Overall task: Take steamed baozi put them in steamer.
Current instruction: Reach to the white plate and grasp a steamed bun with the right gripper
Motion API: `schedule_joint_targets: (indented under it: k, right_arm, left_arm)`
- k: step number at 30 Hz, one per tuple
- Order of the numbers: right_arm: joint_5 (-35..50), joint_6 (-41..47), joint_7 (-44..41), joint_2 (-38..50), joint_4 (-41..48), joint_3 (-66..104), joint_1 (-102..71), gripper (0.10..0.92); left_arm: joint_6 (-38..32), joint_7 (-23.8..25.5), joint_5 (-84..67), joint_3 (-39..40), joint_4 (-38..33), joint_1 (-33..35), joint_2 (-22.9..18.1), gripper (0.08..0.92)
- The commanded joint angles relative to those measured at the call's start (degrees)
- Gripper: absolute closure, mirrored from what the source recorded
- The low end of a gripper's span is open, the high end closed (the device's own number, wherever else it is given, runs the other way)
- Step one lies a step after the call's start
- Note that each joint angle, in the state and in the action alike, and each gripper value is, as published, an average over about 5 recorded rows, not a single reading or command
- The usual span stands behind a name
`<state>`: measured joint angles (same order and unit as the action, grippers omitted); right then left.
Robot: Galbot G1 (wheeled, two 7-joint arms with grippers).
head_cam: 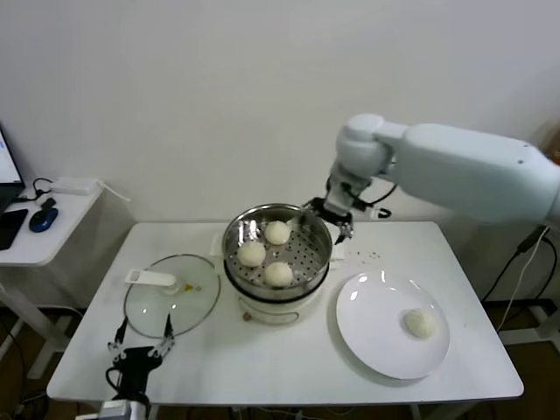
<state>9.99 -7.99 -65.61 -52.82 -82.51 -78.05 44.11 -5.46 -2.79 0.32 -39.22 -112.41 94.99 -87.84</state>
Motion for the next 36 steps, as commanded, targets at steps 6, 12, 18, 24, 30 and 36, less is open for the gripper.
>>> schedule_joint_targets:
  k: [6, 12, 18, 24, 30, 36]
  right_arm:
    - [15.43, 26.34, 6.04, 22.86, 0.15, -7.42, 0.03, 0.203]
    - [9.32, 27.68, 6.28, 28.42, -3.00, -3.36, -9.51, 0.203]
    - [4.11, 27.24, 5.03, 30.37, -4.09, 4.69, -21.56, 0.203]
    - [-3.86, 24.97, 3.02, 30.26, -4.16, 10.82, -31.00, 0.203]
    - [-7.06, 23.69, 2.55, 28.15, -0.64, 14.05, -35.00, 0.203]
    - [-9.46, 22.78, 2.04, 24.26, 3.67, 15.18, -36.66, 0.203]
  left_arm:
    - [-0.19, 0.12, -0.51, 0.56, -0.01, -0.39, 0.45, 0.177]
    - [-0.58, -0.08, -0.83, 0.87, -0.59, -0.39, 0.58, 0.177]
    - [-1.16, -0.17, 1.22, 1.70, -2.65, 0.38, 0.36, 0.177]
    - [-0.98, -0.16, 1.50, 1.56, -2.61, 0.28, 0.35, 0.177]
    - [-0.91, -0.15, 1.44, 1.55, -2.23, 0.35, 0.28, 0.177]
    - [-0.69, -0.15, 1.25, 1.30, -1.73, 0.22, 0.24, 0.177]
